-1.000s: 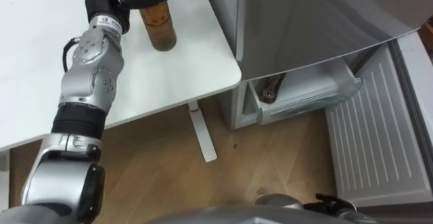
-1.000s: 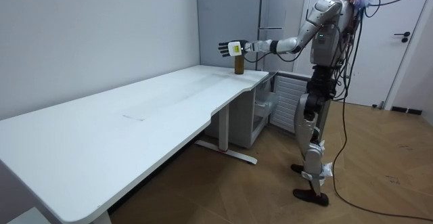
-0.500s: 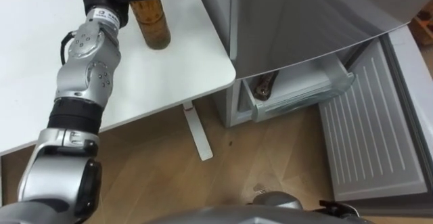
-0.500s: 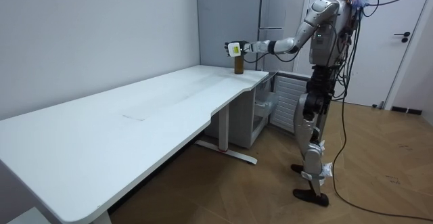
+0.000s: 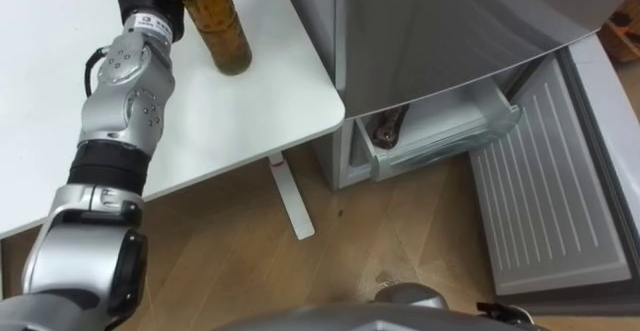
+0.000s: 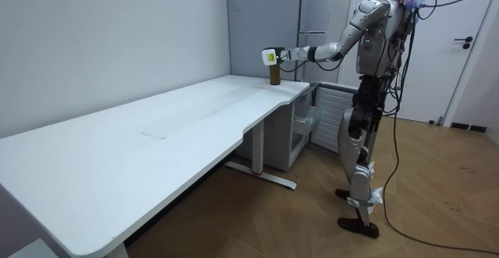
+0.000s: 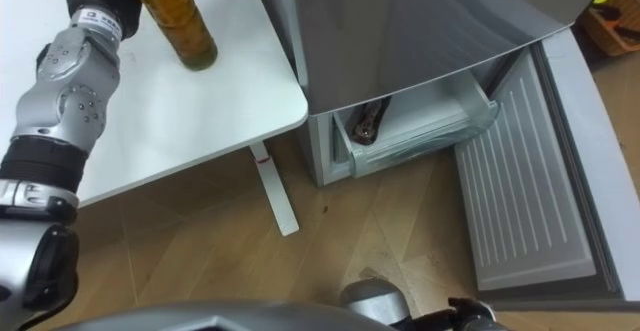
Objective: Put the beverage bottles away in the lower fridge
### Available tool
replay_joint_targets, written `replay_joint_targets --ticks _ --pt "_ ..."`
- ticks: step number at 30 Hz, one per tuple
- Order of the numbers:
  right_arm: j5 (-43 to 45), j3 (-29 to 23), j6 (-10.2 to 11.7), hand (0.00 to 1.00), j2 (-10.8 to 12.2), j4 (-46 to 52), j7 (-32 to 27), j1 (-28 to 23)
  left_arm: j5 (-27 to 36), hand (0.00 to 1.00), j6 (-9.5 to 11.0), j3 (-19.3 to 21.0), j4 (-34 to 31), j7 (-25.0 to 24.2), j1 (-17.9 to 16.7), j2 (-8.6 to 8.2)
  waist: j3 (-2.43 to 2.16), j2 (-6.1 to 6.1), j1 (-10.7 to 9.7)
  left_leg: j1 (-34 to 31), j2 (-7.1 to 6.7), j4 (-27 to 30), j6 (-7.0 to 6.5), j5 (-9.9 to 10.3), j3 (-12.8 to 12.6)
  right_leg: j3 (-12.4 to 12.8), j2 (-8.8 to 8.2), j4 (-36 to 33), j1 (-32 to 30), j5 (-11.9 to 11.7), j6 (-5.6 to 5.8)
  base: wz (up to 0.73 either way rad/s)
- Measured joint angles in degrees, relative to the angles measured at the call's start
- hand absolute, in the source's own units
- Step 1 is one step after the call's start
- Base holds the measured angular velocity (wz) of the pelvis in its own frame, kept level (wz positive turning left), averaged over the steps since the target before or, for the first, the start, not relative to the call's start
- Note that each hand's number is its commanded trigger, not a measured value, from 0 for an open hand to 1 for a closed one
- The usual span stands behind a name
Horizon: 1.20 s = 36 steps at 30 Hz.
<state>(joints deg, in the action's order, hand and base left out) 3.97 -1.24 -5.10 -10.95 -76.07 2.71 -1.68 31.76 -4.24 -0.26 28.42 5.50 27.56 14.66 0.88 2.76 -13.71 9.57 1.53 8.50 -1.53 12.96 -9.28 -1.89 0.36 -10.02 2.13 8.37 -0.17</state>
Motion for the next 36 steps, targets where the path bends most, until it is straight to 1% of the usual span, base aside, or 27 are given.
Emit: replay_joint_targets --ticks 3,10,12,15,17,20,21,23,25,27,30,32,33,34,36 --pt "1.33 -0.01 0.00 0.00 -0.01 0.01 0.01 0.02 -0.07 1.00 -0.01 0.00 0.18 -0.08 0.00 0.00 0.01 -0.02 0.05 0.10 -0.02 0.00 0.00 0.00 0.00 -0.04 -0.01 -0.32 -0.09 0.01 0.01 0.00" --pt "1.37 -0.01 0.00 0.00 -0.07 0.04 0.07 -0.07 -0.04 1.00 0.11 0.04 1.31 -0.12 0.00 -0.02 0.05 -0.15 -0.01 0.28 -0.09 0.00 0.00 0.00 0.00 -0.04 -0.04 -0.81 -0.12 0.01 0.02 0.00" --pt "1.42 -0.01 0.01 0.00 -0.07 0.00 0.06 -0.08 -0.16 1.00 0.54 0.05 2.04 -0.11 0.00 -0.02 0.09 -0.25 -0.01 0.46 -0.12 0.00 0.00 0.00 0.00 -0.04 0.00 -1.00 -0.08 0.01 0.02 0.00" --pt "1.42 -0.01 -0.01 0.00 -0.07 -0.01 0.03 -0.05 -0.16 1.00 0.59 0.07 2.29 0.00 0.00 -0.06 0.25 -0.58 -0.05 0.57 -0.21 0.00 0.00 0.00 -0.01 -0.02 0.01 -1.52 -0.20 0.03 0.04 0.00" --pt "1.52 -0.02 -0.06 0.00 -0.06 -0.05 0.01 -0.05 -0.20 1.00 0.58 0.08 2.30 0.10 0.00 -0.23 0.20 -0.89 -0.05 0.56 -0.27 0.00 0.00 0.00 0.00 -0.01 -0.01 -1.57 -0.22 0.04 0.06 0.02" --pt "2.33 -0.04 -0.57 0.00 -0.06 -0.02 0.02 -0.05 0.13 1.00 0.48 0.03 2.30 0.13 -0.01 -0.33 -0.06 -1.57 -0.04 0.47 -0.26 0.01 0.00 0.00 -0.03 -0.01 -0.03 -1.63 -0.30 0.05 0.07 0.02" --pt "2.57 -0.04 -0.75 0.00 -0.07 -0.01 0.01 -0.05 0.23 1.00 0.48 0.03 2.30 0.13 -0.01 -0.38 -0.11 -1.63 -0.04 0.43 -0.27 0.01 0.00 0.00 -0.14 0.04 -0.04 -1.64 -0.37 0.05 0.07 0.00" --pt "3.06 -0.03 -1.33 0.00 -0.09 0.03 -0.01 -0.01 0.70 1.00 0.48 0.07 2.24 0.11 -0.01 -0.74 -0.53 -1.48 0.05 -0.14 -0.21 0.03 0.00 0.00 -0.15 0.01 -0.07 -1.80 -0.99 -0.05 0.14 0.00" --pt "3.05 0.00 -1.36 0.00 -0.07 0.20 0.00 -0.01 2.16 1.00 0.19 -0.05 2.23 0.11 -0.01 -0.80 -0.64 -1.31 0.05 -0.24 -0.18 0.05 0.00 0.00 -0.04 -0.03 -0.10 -1.90 -1.13 -0.15 0.17 0.00" --pt "2.96 0.03 -1.39 0.00 -0.08 0.54 -0.05 0.07 3.71 1.00 -0.12 -0.39 2.24 0.10 -0.02 -0.94 -0.65 -1.29 0.10 -0.07 -0.12 0.09 0.00 0.00 0.01 -0.02 -0.15 -2.23 -1.12 -0.15 0.17 -0.02" --pt "2.70 0.03 -1.23 0.00 -0.07 0.60 -0.09 0.83 4.92 1.00 -0.42 -1.02 2.15 -0.07 -0.04 -1.96 -0.65 -1.31 0.14 0.12 -0.16 0.10 0.00 0.00 0.03 -0.03 -0.25 -2.64 -1.13 -0.15 0.17 -0.01" --pt "2.60 0.04 -1.23 0.00 0.02 0.60 -0.05 1.38 4.93 1.00 -0.43 -1.32 2.02 -0.47 -0.04 -3.22 -0.63 -1.46 0.17 0.11 -0.19 0.10 0.00 0.00 0.01 -0.07 -0.30 -2.70 -1.10 -0.15 0.18 0.00" --pt "2.63 0.04 -1.23 0.00 0.08 0.60 -0.05 1.51 4.93 1.00 -0.43 -1.41 2.02 -0.75 -0.04 -3.43 -0.61 -1.55 0.17 0.10 -0.18 0.10 0.00 0.00 -0.01 -0.08 -0.29 -2.72 -1.10 -0.15 0.18 0.00" --pt "2.55 0.04 -1.26 0.00 0.22 0.93 0.00 1.57 4.94 1.00 -0.53 -1.77 1.60 -1.08 -0.14 -3.80 -0.63 -1.81 0.37 -0.01 -0.17 0.11 0.00 0.00 -0.19 -0.17 -0.29 -2.71 -1.18 -0.14 0.18 0.03" --pt "2.53 0.03 -1.29 0.00 0.29 1.92 0.06 1.57 4.87 1.00 -1.05 -2.23 -1.27 -1.07 -1.58 -4.29 -0.75 -2.17 0.38 -0.45 -0.19 0.18 0.00 0.00 -0.19 0.02 -0.26 -2.60 -1.59 -0.13 0.18 0.00"
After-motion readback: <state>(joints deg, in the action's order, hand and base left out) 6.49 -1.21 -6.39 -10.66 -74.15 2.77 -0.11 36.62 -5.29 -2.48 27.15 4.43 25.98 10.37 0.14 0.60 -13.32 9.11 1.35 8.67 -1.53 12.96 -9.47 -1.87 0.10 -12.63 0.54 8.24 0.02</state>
